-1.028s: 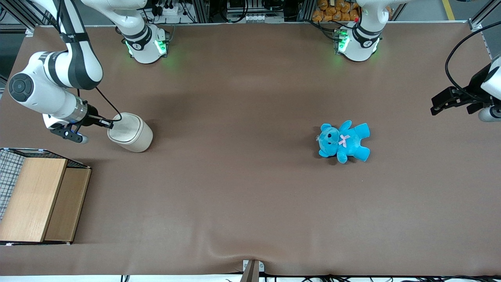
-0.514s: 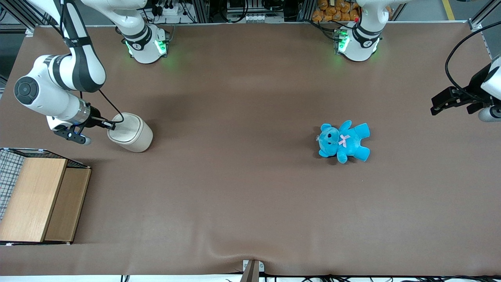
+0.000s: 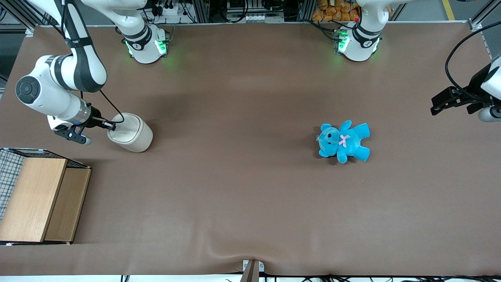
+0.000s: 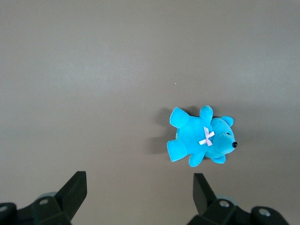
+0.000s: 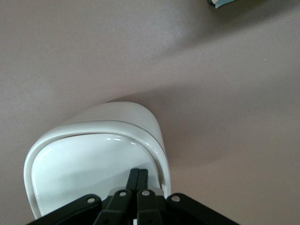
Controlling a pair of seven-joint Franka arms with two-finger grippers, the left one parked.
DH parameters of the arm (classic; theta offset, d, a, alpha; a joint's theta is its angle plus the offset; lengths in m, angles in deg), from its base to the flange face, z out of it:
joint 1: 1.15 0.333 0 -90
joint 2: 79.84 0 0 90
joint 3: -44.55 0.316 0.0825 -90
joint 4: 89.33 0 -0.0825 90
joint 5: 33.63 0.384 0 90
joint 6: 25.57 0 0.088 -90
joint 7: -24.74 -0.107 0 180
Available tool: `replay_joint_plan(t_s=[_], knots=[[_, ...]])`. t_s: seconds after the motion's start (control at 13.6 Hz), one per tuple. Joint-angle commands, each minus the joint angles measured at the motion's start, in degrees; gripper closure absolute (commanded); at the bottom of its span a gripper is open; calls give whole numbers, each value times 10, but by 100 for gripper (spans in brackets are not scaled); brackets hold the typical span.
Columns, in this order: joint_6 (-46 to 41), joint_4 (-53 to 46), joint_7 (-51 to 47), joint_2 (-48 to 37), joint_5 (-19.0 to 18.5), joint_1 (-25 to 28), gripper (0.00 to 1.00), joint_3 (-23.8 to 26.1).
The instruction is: Open trash can with right arm
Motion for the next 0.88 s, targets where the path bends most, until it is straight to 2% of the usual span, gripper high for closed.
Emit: replay_joint_plan(t_s=[0.0, 0.51, 0.81], knots=[[-48, -23, 7, -2, -5, -3, 100, 3], [-144, -91, -24, -1, -3, 5, 100, 4], [-269, -186, -39, -2, 4, 17, 100, 7]])
